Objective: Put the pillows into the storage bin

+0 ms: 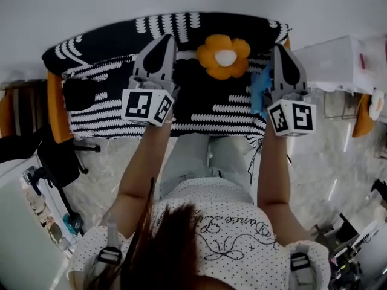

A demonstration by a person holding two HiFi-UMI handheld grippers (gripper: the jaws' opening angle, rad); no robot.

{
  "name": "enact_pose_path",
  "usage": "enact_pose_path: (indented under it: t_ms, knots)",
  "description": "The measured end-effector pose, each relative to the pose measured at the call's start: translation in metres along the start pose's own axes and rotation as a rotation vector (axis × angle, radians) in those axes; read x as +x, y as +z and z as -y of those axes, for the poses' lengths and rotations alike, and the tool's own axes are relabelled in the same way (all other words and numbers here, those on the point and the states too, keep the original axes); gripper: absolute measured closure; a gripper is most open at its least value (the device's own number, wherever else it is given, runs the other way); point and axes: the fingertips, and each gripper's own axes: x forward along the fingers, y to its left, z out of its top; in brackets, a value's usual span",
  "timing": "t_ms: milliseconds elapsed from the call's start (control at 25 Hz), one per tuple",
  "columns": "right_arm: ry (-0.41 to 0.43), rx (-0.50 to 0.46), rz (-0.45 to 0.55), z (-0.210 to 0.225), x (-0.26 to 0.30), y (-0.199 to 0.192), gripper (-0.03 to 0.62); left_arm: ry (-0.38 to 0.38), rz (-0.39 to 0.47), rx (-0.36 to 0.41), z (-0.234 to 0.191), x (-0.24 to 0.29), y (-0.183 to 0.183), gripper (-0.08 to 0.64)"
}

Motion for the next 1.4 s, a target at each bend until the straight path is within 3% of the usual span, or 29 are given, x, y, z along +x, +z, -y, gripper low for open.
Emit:
enact_pose_path:
  t_ms: [200, 600, 800, 1120, 1240, 1400]
  knots:
    - [0.021, 0.020, -0.080, -0.001, 0.037, -0.051, 0.574, 0.000, -0.038, -0.032, -0.026, 0.025, -0.039, 0.555]
    - [0.126, 0.098, -0.207, 0.037, 0.102, -0.151, 0.571, 0.126, -0.101, -0.061, -0.052, 0.060, -0.118, 0.555]
    - [0.127, 0.080, -0.232, 0.054, 0.127, -0.203, 0.566, 0.118, -0.125, -0.077, -0.060, 0.077, -0.153, 0.555]
    - [0.213, 0.088, -0.386, 0.051, 0.164, -0.316, 0.538, 0.139, -0.161, -0.116, -0.069, 0.094, -0.197, 0.555]
    - [0.240, 0.101, -0.449, 0.049, 0.174, -0.355, 0.499, 0.136, -0.169, -0.120, -0.068, 0.099, -0.206, 0.555]
    - [0.285, 0.144, -0.571, 0.038, 0.184, -0.416, 0.383, 0.141, -0.181, -0.123, -0.071, 0.101, -0.215, 0.555]
